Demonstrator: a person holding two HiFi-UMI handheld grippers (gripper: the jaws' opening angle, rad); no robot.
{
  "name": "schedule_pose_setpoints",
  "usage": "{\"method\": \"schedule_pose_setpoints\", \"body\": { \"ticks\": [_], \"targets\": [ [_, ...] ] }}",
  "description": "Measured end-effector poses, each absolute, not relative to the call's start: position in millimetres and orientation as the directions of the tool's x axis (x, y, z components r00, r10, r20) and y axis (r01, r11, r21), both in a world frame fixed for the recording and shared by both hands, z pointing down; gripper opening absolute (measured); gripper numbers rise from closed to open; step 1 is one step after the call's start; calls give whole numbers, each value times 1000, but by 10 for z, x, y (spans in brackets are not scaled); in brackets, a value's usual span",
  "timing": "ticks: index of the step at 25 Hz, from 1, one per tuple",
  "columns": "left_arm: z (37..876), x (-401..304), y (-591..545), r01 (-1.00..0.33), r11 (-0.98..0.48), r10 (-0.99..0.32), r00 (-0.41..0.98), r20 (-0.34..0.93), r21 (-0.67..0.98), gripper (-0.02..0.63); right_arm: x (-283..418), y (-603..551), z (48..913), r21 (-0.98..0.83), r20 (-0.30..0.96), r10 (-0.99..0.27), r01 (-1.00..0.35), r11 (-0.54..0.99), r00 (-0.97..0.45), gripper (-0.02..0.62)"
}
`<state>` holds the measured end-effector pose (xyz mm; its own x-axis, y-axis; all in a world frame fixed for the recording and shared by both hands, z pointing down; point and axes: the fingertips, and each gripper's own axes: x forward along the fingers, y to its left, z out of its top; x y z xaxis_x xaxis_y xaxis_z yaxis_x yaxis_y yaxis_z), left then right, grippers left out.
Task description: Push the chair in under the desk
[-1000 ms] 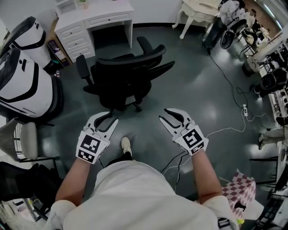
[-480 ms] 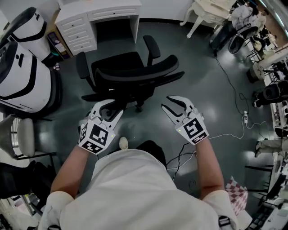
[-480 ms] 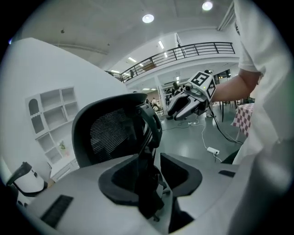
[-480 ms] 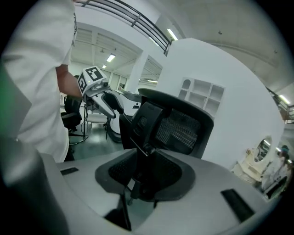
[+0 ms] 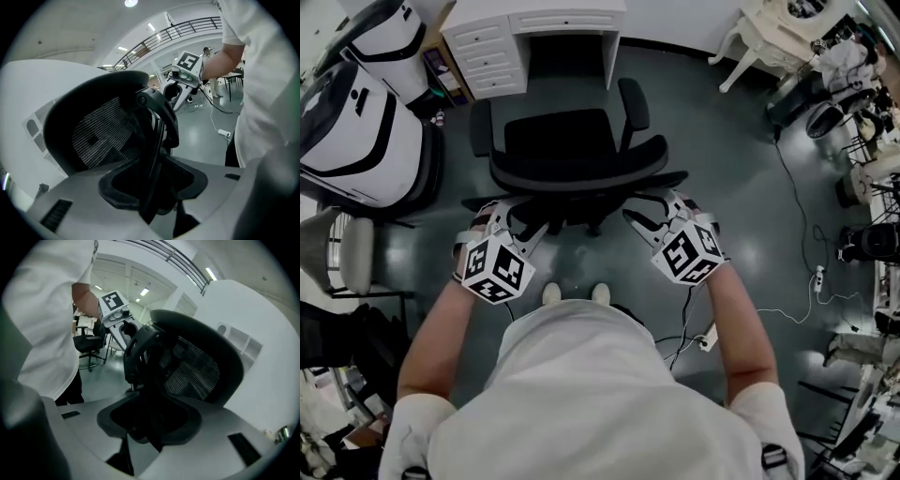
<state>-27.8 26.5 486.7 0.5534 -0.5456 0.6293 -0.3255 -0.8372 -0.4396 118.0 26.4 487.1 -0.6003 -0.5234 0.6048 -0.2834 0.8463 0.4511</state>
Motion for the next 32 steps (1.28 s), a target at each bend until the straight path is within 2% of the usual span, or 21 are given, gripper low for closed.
{"method": "schedule_pose_setpoints", "body": {
  "ticks": [11,21,32],
  "targets": [
    [5117,-248,96,-345,-830,-557,454,696,-439,174,1001,100,5133,459,673,-376,-39,887,-637,129],
    [5162,-239,43,-303,-832,-554,434,710,-464,152,947,17,5263,507,694,-376,47,861,-614,121],
    [5204,-286,-36,-283,-828,-561,435,705,-484,147,891,-41,5298,502,695,-377,39,864,-613,114]
  ]
}}
